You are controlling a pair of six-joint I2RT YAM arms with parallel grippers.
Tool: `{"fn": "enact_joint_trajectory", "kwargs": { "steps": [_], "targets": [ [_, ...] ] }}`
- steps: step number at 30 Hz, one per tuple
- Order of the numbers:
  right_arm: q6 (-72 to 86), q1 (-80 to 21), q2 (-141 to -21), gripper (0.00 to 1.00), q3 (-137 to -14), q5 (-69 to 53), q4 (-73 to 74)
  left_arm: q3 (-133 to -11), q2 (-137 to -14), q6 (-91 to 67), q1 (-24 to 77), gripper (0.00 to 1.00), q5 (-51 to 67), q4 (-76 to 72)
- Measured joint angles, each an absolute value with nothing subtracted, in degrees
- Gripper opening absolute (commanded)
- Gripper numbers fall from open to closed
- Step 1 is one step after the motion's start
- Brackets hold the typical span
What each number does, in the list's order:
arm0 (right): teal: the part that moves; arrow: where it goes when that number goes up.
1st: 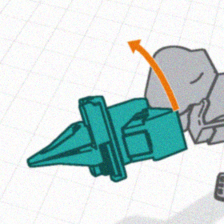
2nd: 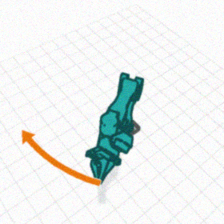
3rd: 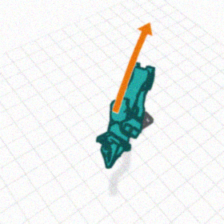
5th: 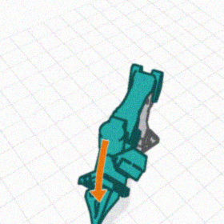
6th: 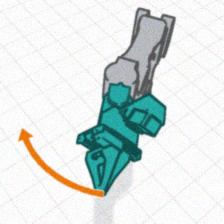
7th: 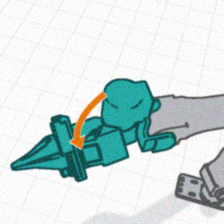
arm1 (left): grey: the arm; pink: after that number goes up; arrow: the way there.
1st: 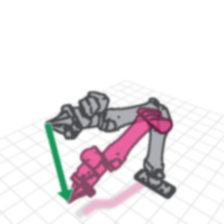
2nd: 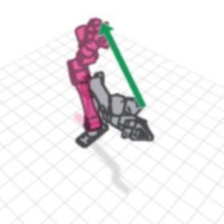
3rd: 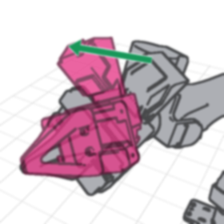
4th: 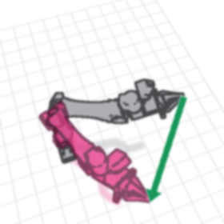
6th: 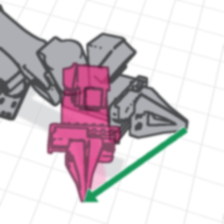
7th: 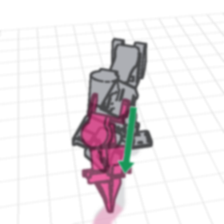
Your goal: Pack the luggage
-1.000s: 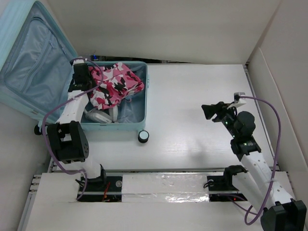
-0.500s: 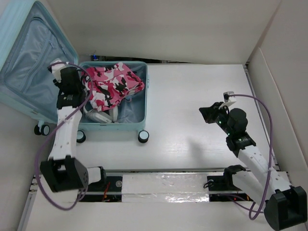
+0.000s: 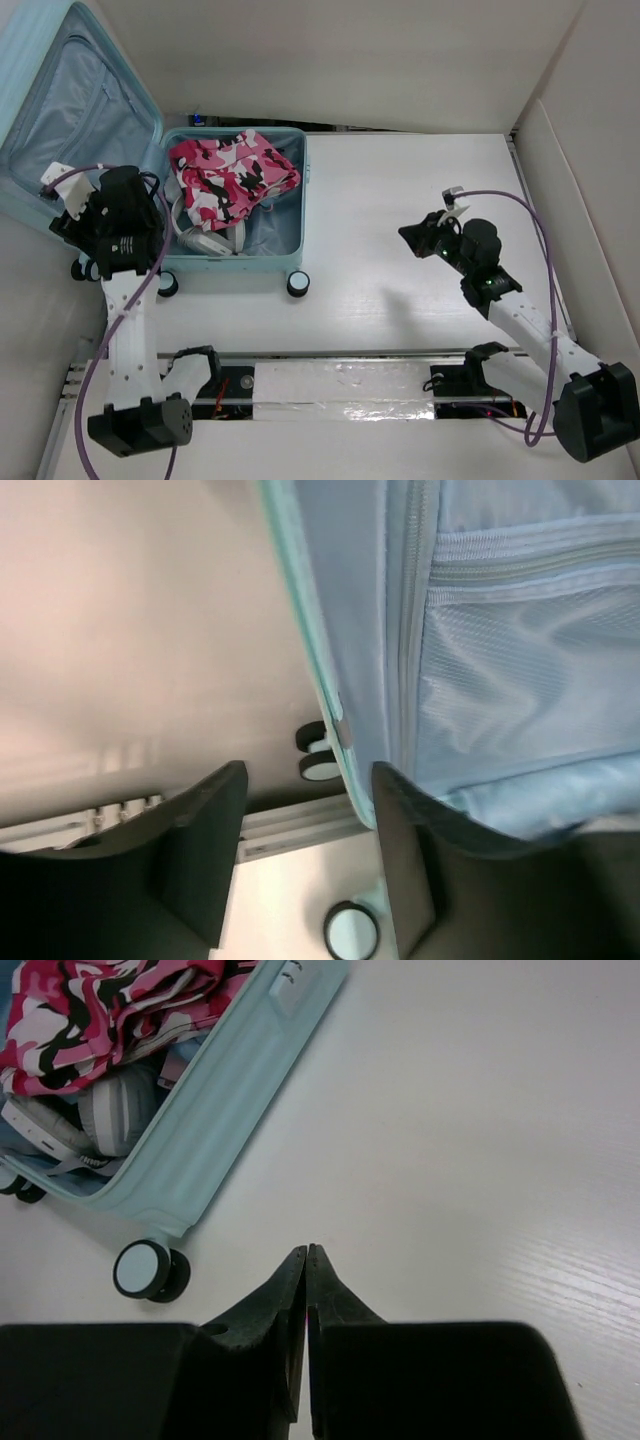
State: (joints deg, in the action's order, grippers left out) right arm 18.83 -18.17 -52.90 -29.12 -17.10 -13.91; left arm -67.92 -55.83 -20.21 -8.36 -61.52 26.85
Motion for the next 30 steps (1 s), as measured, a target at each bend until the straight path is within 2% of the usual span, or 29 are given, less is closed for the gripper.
{"fn": "enact_joint_trajectory", "kwargs": {
  "steps": [2, 6, 10, 13, 17, 18, 23, 26, 28, 30],
  "targets": [
    [18.1, -19.3, -53.9, 0.14, -29.8, -17.5, -13.5, -69.2, -59.4, -19.6, -9.9, 0.54, -62.0, 28.1],
    [16.2, -22.3, -54.9, 0.15, -32.0, -17.4, -12.0, -72.2, -67.0, -20.5, -14.1, 0.56, -60.0, 30.6],
    [15.0, -24.8, -54.8, 0.15, -32.8, -16.4, -11.9, -72.2, -67.7, -20.4, -15.5, 0.57, -60.0, 32.7],
    [14.5, -25.9, -54.7, 0.15, -33.0, -15.6, -11.7, -74.1, -68.4, -19.5, -15.5, 0.54, -60.2, 33.0],
    [13.7, -27.0, -54.7, 0.16, -33.3, -14.4, -10.6, -78.6, -71.7, -18.8, -16.4, 0.45, -59.3, 33.4],
    [13.6, -27.3, -54.6, 0.16, -33.4, -14.0, -10.3, -79.8, -72.8, -19.0, -17.7, 0.39, -57.6, 33.6],
    [13.0, -28.6, -54.5, 0.16, -33.8, -12.6, -9.3, -81.6, -75.9, -20.1, -23.8, 0.25, -53.5, 36.0],
    [12.8, -29.7, -55.1, 0.16, -34.6, -12.0, -9.0, -82.3, -75.9, -21.1, -23.8, 0.15, -52.4, 36.9],
    [12.5, -30.2, -55.6, 0.16, -35.1, -11.5, -8.9, -82.3, -75.4, -22.2, -23.5, 0.03, -51.8, 36.5],
    [12.3, -30.6, -56.1, 0.16, -35.4, -11.1, -8.9, -82.3, -74.8, -23.7, -21.9, 0.00, -52.2, 35.8]
  ]
}}
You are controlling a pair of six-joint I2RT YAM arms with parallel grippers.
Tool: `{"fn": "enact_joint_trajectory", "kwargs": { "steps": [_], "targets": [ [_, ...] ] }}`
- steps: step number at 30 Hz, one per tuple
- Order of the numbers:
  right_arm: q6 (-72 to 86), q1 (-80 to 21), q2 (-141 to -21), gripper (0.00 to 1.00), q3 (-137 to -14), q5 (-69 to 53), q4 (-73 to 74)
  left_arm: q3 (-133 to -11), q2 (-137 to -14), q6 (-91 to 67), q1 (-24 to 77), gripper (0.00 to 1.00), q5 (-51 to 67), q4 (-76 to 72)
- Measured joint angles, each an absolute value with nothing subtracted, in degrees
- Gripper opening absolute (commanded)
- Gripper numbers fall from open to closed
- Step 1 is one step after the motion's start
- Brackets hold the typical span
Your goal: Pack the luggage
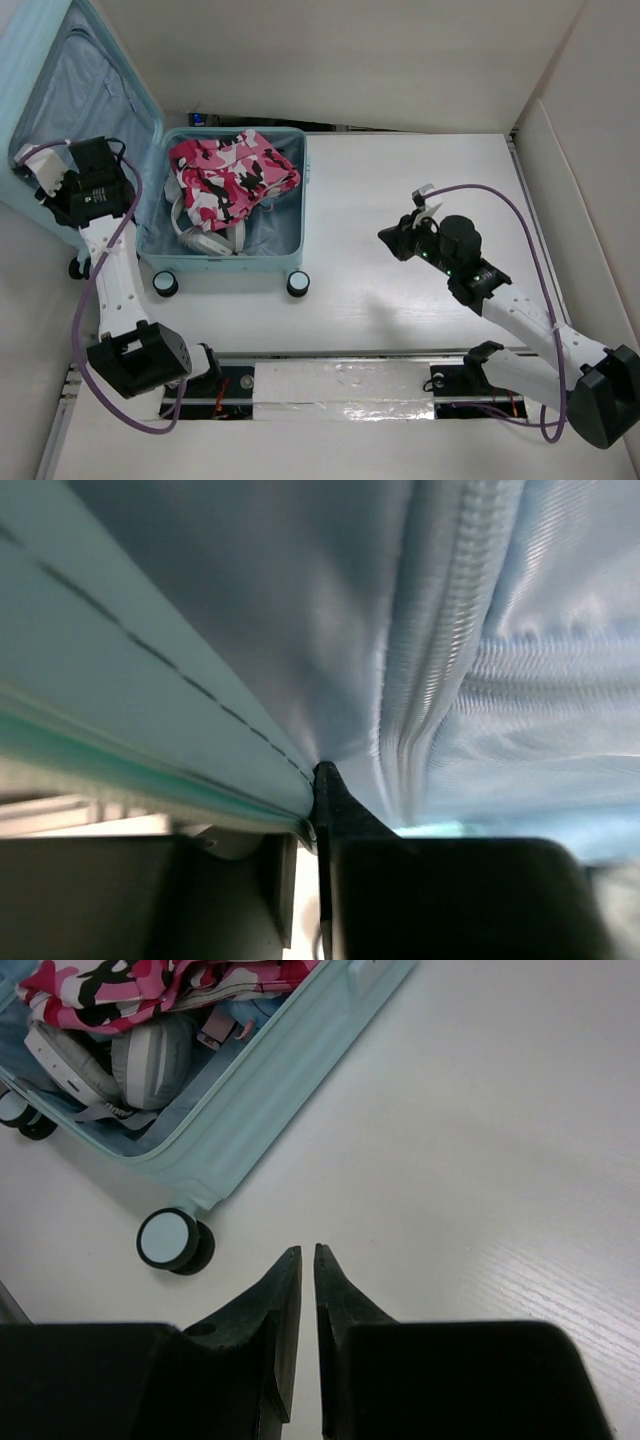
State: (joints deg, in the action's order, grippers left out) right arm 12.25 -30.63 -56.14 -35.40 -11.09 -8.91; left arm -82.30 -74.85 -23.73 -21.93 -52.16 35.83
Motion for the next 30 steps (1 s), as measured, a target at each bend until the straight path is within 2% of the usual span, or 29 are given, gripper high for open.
{"fn": "enact_joint_trajectory", "kwargs": {
  "steps": [3, 8, 12, 17, 21, 22, 23, 24, 25, 28, 30],
  "targets": [
    [12.1, -30.9, -57.2, 0.17, -35.7, -10.3, -8.9, -82.7, -73.7, -23.7, -15.4, 0.00, -54.2, 35.9],
    [12.2, -30.9, -62.3, 0.17, -36.7, -8.9, -8.6, -82.0, -70.0, -19.0, 1.9, 0.00, -61.8, 38.5],
    [12.3, -30.9, -66.4, 0.18, -37.8, -7.7, -7.7, -73.0, -60.5, -14.4, 13.8, 0.00, -63.5, 37.6],
    [12.6, -31.5, -66.7, 0.18, -37.8, -6.6, -8.1, -59.5, -46.1, -11.1, 15.4, 0.00, -54.1, 32.4],
    [13.9, -31.6, -67.4, 0.18, -37.7, -5.5, -9.6, -58.3, -41.1, -6.7, 15.3, 0.00, -45.1, 31.7],
    [14.6, -31.6, -68.1, 0.22, -37.7, -4.9, -10.8, -58.9, -41.4, -5.5, 15.3, 0.00, -43.1, 31.7],
    [15.3, -31.6, -69.1, 0.31, -37.8, -4.4, -11.7, -59.7, -42.0, -4.6, 15.3, 0.00, -41.4, 31.9],
    [16.1, -31.6, -70.2, 0.43, -37.9, -3.7, -12.3, -60.6, -43.0, -4.0, 15.3, 0.00, -39.8, 31.9],
    [16.7, -31.4, -71.7, 0.60, -38.5, -3.3, -12.2, -61.3, -43.9, -3.9, 15.3, 0.00, -38.1, 31.3],
    [17.8, -28.7, -77.1, 0.85, -43.1, -3.8, -11.4, -62.8, -46.4, -5.4, 15.5, 0.00, -31.2, 26.7],
    [18.2, -26.4, -79.7, 0.89, -47.0, -5.3, -10.7, -63.7, -48.0, -4.3, 16.1, 0.00, -28.2, 25.5]
  ]
}}
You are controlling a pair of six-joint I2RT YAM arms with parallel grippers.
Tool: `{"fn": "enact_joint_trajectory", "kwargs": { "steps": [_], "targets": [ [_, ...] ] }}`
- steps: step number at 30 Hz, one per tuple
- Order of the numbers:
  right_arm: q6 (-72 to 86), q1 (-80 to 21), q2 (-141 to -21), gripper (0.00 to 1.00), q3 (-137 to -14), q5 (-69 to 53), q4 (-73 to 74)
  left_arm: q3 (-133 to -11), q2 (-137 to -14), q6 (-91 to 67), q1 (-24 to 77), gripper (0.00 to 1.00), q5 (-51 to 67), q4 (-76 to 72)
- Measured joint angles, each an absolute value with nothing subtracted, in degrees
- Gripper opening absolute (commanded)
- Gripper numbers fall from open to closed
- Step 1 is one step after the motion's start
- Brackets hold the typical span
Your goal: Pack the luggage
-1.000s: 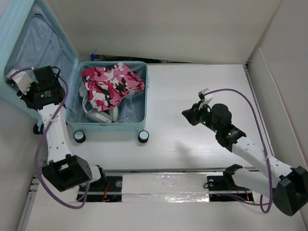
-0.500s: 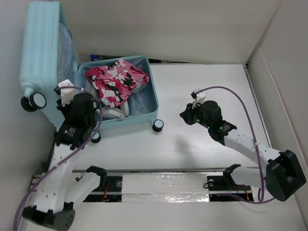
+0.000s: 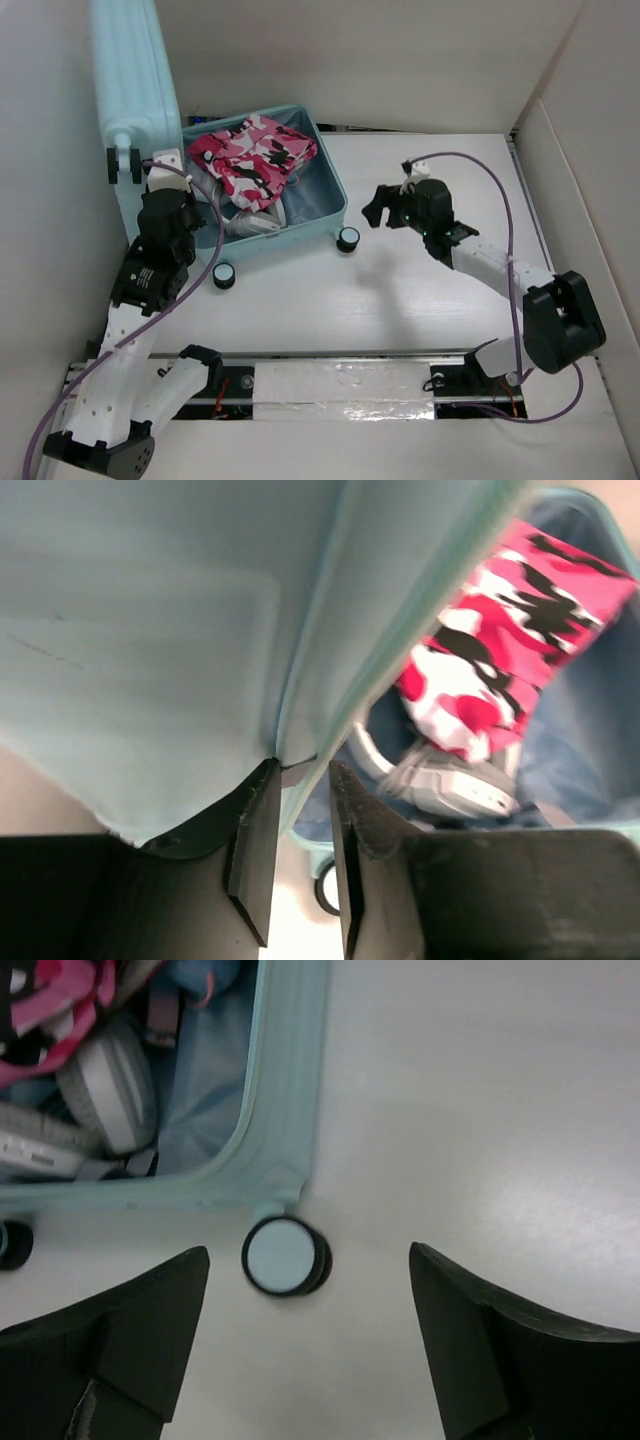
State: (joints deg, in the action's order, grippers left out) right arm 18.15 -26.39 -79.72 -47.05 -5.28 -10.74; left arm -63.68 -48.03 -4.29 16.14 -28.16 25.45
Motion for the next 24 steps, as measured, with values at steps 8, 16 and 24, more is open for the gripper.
{"fn": "enact_joint_trajectory", "kwargs": {
  "steps": [8, 16, 24],
  "targets": [
    [17.6, -26.6, -95.8, 0.81, -69.4, -10.3, -9.4, -63.9, -50.1, -6.9, 18.3, 0.00, -13.2, 19.9],
    [18.3, -31.4, -109.8, 0.07, -74.9, -8.1, -6.2, -63.3, -52.3, -9.0, 18.4, 0.00, -3.1, 15.2],
    [22.7, -33.8, -105.0, 0.00, -65.0, -1.0, -17.0, -59.7, -56.2, -10.2, 18.9, 0.00, 5.5, 10.1]
  ]
}}
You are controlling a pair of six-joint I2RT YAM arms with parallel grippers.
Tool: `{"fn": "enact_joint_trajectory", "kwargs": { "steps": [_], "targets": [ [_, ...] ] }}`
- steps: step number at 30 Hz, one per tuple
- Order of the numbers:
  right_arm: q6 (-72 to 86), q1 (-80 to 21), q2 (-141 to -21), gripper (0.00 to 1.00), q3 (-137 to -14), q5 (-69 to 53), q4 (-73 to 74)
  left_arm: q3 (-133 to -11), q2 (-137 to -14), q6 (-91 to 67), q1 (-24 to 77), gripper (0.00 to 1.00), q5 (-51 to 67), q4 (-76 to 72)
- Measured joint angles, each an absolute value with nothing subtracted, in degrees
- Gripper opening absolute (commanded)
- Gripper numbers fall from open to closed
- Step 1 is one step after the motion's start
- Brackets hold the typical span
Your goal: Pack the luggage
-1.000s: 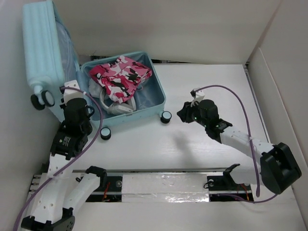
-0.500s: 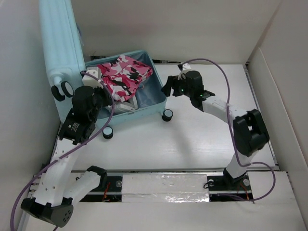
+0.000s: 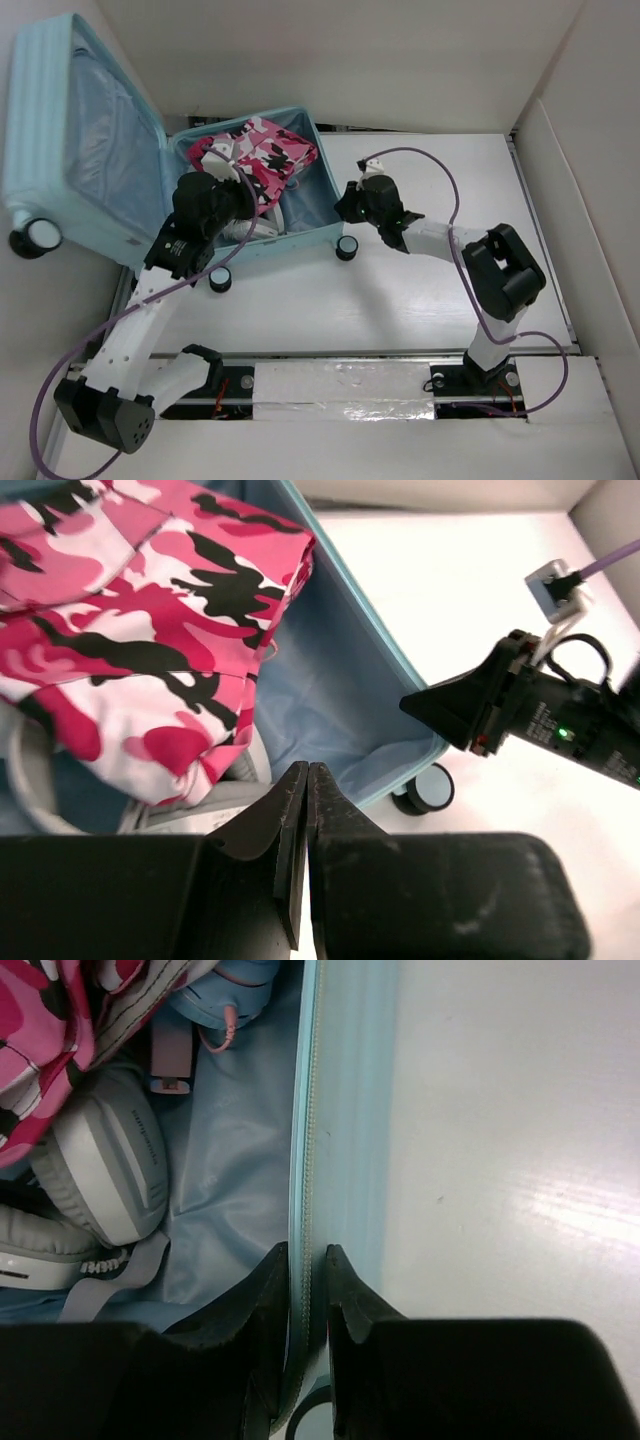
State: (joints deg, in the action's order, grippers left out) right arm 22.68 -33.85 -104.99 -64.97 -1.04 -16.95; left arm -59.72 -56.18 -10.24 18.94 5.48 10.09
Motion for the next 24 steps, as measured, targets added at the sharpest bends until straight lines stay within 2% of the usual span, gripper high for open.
{"fn": "enact_joint_trajectory", "kwargs": {
  "steps": [4, 5, 6, 7, 9, 12, 15, 20, 23, 24],
  "targets": [
    [25.0, -36.1, -100.8, 0.00, -59.6, -0.1, -18.3, -59.2, -58.0, -11.9, 22.6, 0.01, 1.6, 10.5],
    [25.2, -36.5, -100.3, 0.00, -59.2, 0.1, -18.0, -59.3, -57.3, -12.6, 23.3, 0.08, -0.5, 11.0],
    [25.3, -36.8, -99.9, 0.00, -59.1, 0.3, -17.3, -59.7, -56.4, -13.3, 23.6, 0.23, -2.8, 12.2],
    [25.3, -36.9, -99.6, 0.00, -59.1, 0.3, -16.7, -60.9, -55.5, -13.8, 23.7, 0.29, -5.9, 14.1],
    [25.0, -37.0, -99.4, 0.00, -59.1, 0.3, -16.0, -65.0, -53.6, -16.0, 23.6, 0.39, -12.2, 18.1],
    [24.7, -37.0, -99.4, 0.00, -59.1, 0.0, -15.9, -71.3, -49.9, -20.8, 23.5, 0.47, -22.5, 22.3],
    [23.7, -37.1, -99.4, 0.00, -59.3, -0.6, -15.5, -71.8, -43.1, -26.3, 23.5, 0.51, -34.0, 26.6],
    [22.0, -37.1, -99.4, 0.00, -60.1, -1.4, -14.1, -74.1, -36.0, -39.6, 23.5, 0.42, -52.1, 42.5],
    [21.5, -37.1, -99.4, 0.00, -60.1, -1.6, -14.0, -75.1, -35.5, -47.8, 22.9, 0.48, -58.7, 52.9],
    [21.3, -37.1, -99.4, 0.00, -60.1, -1.8, -14.0, -74.7, -35.2, -49.6, 22.4, 0.54, -59.9, 55.3]
  ]
}}
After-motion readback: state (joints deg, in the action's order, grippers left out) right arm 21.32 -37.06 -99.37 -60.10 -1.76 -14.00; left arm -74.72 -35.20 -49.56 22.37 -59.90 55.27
